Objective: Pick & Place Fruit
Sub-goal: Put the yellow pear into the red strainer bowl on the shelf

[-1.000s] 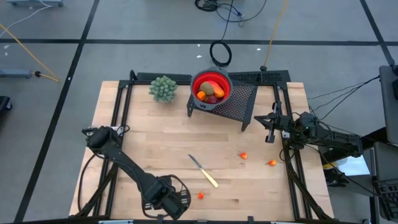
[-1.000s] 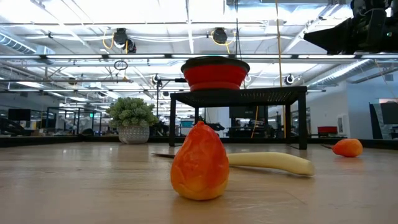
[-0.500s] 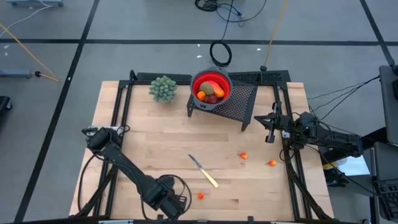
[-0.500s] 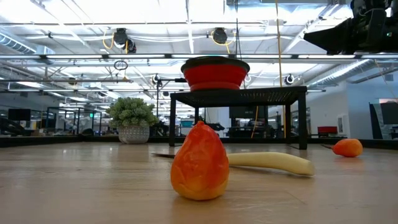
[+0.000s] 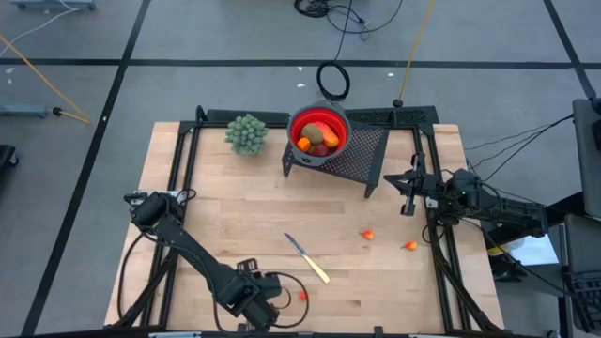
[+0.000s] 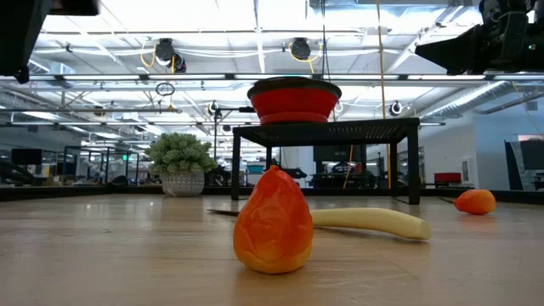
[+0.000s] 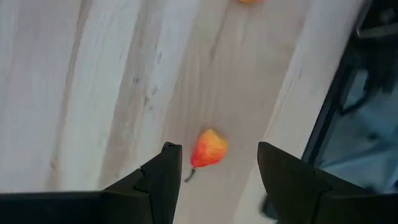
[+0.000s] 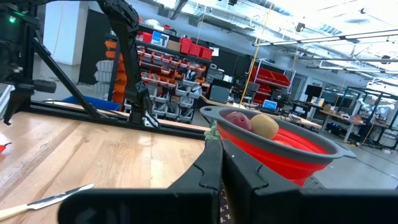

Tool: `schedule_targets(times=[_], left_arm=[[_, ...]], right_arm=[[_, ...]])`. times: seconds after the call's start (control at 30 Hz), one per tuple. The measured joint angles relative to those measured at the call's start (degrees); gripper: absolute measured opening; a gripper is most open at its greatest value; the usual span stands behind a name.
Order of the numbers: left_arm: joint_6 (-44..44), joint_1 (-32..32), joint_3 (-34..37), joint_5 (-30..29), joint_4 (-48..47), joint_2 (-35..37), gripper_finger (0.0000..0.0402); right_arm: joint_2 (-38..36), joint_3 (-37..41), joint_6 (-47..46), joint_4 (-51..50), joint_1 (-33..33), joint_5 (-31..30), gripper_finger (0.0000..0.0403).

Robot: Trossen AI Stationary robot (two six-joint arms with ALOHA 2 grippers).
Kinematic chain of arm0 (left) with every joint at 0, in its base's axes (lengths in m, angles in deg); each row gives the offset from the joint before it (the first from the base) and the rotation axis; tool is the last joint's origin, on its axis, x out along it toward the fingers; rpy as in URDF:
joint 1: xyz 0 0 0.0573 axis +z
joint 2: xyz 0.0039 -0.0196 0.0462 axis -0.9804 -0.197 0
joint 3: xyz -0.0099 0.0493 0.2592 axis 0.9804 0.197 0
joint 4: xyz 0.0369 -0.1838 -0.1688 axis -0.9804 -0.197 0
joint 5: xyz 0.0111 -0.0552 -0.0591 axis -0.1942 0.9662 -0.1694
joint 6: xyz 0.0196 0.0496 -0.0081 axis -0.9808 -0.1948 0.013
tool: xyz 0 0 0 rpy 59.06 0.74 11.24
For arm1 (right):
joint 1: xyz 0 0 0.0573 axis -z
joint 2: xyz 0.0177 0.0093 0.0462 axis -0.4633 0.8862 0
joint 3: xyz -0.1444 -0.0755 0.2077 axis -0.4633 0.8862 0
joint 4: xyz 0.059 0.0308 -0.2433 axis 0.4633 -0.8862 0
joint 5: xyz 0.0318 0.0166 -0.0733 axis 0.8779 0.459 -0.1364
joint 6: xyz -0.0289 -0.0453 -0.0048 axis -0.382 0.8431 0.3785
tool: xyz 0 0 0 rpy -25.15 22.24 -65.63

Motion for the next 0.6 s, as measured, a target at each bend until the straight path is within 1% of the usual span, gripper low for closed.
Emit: schedule_targets(times=[0.17, 0.27, 0.4, 0.5, 0.6], left_arm=[[-14.61, 0.0, 0.0, 0.0, 0.0, 0.0, 0.0209], [-21.29, 0.0, 0.0, 0.42, 0.0, 0.0, 0.0209], [-24.7, 0.0, 0.0, 0.5, 0.13, 0.0, 0.0209], [-25.83, 0.08, 0.89, 0.97, 3.16, -0.45, 0.0209], [-27.72, 0.13, 2.06, 3.82, 6.43, -2.19, 0.0209]], right_arm=[[-0.01, 0.01, 0.01, 0.0, 0.0, 0.0, 0.0], [-0.01, 0.01, 0.0, 0.0, -0.01, 0.0, 0.0], [-0.01, -0.01, 0.0, 0.0, 0.01, 0.0, 0.0], [-0.01, 0.01, 0.0, 0.0, -0.01, 0.0, 0.0], [-0.01, 0.0, 0.0, 0.0, -0.01, 0.0, 0.0]])
